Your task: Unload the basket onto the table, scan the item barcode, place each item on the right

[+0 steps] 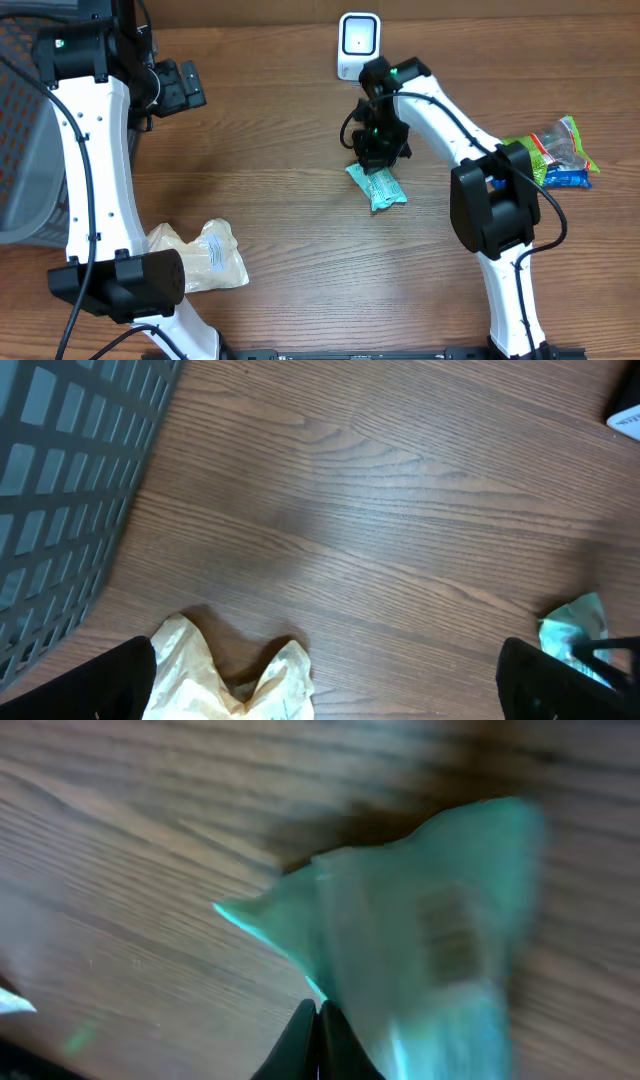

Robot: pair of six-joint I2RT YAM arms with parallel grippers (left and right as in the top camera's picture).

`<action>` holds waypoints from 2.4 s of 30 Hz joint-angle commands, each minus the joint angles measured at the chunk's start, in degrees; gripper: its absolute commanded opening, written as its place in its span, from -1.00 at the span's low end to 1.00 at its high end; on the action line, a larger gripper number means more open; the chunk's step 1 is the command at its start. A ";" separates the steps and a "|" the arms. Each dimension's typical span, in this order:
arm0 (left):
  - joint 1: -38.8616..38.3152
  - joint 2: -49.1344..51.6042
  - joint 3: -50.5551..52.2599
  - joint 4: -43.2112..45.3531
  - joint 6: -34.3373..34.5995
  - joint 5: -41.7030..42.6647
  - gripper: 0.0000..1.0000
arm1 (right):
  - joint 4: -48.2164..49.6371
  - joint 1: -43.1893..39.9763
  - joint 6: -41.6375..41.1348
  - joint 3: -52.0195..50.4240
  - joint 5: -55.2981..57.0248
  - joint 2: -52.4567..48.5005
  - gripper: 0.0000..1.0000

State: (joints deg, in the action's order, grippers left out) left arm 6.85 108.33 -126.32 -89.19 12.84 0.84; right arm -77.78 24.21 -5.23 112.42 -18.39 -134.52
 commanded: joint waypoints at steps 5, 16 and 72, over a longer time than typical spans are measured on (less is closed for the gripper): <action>0.24 -0.76 -0.79 -0.11 -1.49 0.22 0.99 | 3.87 0.07 -0.74 -5.42 -2.80 0.92 -0.92; 0.24 -0.76 -0.79 -0.11 -1.51 0.22 1.00 | -1.38 -6.67 -3.58 6.58 -3.43 14.73 -0.92; 0.24 -0.76 -0.79 -0.11 -1.49 0.22 1.00 | 31.45 -0.09 -7.91 -32.33 2.40 25.31 -0.90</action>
State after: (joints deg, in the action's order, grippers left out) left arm 6.83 108.33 -126.32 -89.19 12.84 0.84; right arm -47.77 23.53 -16.27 80.16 -12.16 -107.79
